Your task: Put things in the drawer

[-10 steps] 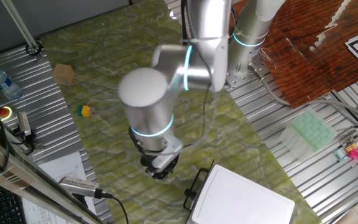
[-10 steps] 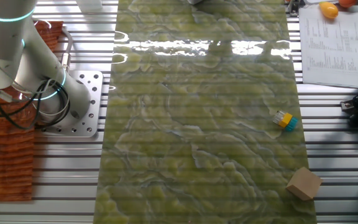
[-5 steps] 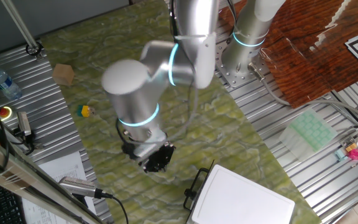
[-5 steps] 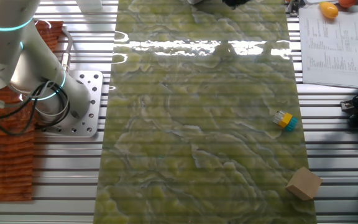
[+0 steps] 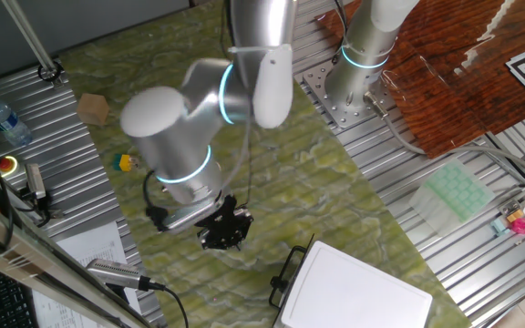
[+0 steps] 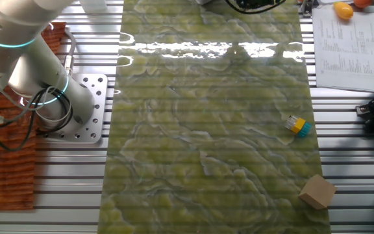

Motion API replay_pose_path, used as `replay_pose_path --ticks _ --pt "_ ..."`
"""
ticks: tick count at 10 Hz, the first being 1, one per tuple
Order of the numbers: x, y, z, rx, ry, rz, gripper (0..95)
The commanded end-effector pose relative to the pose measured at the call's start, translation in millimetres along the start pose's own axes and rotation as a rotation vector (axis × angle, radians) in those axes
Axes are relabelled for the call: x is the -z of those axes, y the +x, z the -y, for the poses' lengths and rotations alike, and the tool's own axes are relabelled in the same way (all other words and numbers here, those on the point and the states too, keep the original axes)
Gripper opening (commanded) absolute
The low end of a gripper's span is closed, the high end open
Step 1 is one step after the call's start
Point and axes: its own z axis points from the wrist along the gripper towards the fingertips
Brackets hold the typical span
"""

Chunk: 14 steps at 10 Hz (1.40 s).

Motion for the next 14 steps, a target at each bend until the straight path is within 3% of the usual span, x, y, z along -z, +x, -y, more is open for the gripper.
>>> replay_pose_path --ticks 1,2,3,7,10,14 --pt "-8.0 -7.2 -0.5 -0.267 -0.092 0.057 0.0" --pt "-12.3 -10.1 -2.3 -0.307 -0.110 0.064 0.0" --pt "-18.4 -15.1 -7.3 -0.377 -0.138 0.101 0.0" --pt "-34.8 -32.2 -19.4 -0.513 -0.183 0.156 0.0" --pt "-38.8 -49.5 -31.8 -0.572 -0.209 0.194 0.0" --pt "-40.0 -58.2 -39.1 -0.630 -0.225 0.206 0.0"
